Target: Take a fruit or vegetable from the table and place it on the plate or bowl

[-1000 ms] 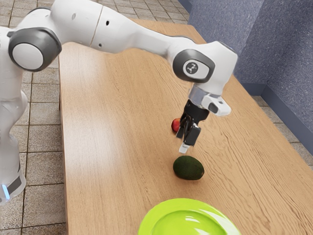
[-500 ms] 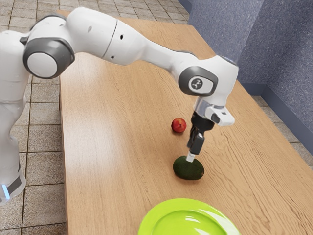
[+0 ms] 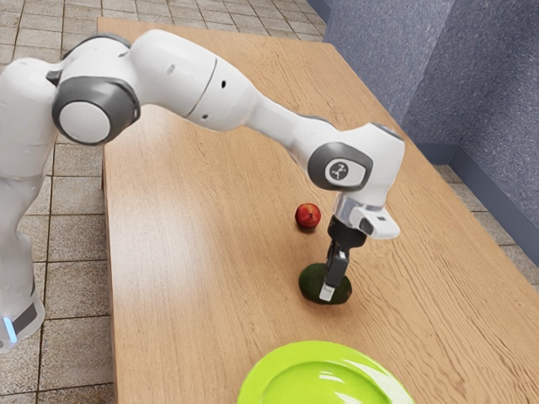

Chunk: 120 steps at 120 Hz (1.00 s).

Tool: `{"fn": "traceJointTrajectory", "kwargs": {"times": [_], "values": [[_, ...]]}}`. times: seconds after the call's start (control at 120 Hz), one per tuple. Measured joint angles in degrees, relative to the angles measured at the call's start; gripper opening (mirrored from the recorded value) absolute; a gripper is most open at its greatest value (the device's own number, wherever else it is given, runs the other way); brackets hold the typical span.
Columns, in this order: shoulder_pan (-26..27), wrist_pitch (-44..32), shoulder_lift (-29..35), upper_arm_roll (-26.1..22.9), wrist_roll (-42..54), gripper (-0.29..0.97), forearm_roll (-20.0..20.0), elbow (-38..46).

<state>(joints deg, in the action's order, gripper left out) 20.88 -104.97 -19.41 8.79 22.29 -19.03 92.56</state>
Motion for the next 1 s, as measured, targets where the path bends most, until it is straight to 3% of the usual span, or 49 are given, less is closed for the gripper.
{"fn": "traceJointTrajectory", "kwargs": {"times": [0.333,0.467,0.608,0.708,0.783,0.85,1.0], "values": [[-1.0,-2.3,0.8,0.1,2.0,0.68,-2.7,3.9],[-1.1,-2.8,0.6,0.2,2.4,0.8,-5.2,4.1],[-0.2,-3.6,3.0,0.5,1.8,0.46,-6.5,4.1],[1.0,-4.1,5.0,0.5,1.1,0.29,-6.2,4.2],[4.4,-4.6,7.2,0.5,0.2,0.24,-5.8,4.2],[10.7,-5.5,8.2,0.4,-0.7,0.21,-5.6,4.0],[21.5,-8.9,6.5,0.1,-3.7,0.14,-5.8,3.2]]}}
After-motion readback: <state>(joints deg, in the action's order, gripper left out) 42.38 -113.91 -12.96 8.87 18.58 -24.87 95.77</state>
